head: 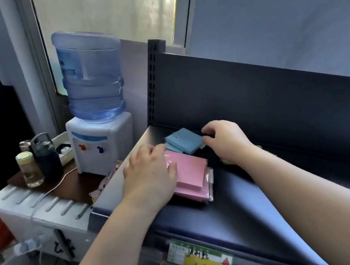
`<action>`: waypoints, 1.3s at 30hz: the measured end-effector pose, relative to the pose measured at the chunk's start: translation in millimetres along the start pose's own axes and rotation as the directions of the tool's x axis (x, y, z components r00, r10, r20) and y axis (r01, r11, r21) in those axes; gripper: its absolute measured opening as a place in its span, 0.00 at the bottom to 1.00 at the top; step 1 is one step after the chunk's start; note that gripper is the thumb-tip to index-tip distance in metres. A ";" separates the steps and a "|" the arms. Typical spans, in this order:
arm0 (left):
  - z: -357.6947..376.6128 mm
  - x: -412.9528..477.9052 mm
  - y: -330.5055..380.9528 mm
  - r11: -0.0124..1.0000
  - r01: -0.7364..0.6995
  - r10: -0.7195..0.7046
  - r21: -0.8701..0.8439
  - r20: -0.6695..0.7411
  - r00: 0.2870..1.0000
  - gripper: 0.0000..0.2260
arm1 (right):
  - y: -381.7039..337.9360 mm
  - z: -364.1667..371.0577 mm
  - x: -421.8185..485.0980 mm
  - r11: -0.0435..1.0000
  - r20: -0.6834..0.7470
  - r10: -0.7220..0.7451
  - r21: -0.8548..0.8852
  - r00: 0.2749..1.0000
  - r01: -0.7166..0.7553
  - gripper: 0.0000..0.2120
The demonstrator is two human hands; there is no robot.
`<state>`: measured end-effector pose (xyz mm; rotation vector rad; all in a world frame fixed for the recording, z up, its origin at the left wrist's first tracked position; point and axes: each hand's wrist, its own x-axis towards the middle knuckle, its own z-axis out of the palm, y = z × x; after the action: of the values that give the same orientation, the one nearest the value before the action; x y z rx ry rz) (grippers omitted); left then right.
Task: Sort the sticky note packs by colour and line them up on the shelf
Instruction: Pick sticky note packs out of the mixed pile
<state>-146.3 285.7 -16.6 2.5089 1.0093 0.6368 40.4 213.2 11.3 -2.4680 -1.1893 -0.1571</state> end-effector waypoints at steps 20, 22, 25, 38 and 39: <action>87.0 -106.5 281.0 0.870 -0.452 0.486 -0.196 0.184 0.854 0.15 | 212.0 -158.3 -236.5 0.985 -0.165 0.170 0.011 0.971 -0.170 0.12; 98.5 -121.0 309.9 0.865 -0.462 0.497 -0.197 0.206 0.843 0.15 | 238.1 -170.5 -257.2 0.980 -0.170 0.198 0.004 0.965 -0.200 0.12; 114.9 -140.1 347.7 0.859 -0.475 0.510 -0.190 0.246 0.824 0.15 | 273.1 -186.6 -283.5 0.972 -0.183 0.232 0.003 0.955 -0.236 0.12; 168.6 -112.1 444.9 0.841 -0.538 0.520 -0.061 0.370 0.770 0.17 | 372.0 -232.6 -327.3 0.938 -0.181 0.342 0.011 0.922 -0.346 0.13; 173.0 -105.1 450.1 0.835 -0.548 0.524 -0.049 0.373 0.765 0.18 | 377.5 -234.7 -325.3 0.933 -0.183 0.354 0.003 0.917 -0.359 0.13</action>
<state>126.8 -123.0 27.7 2.8358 0.1578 0.2424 141.9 -328.0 25.9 -2.5837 -0.6518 -0.2904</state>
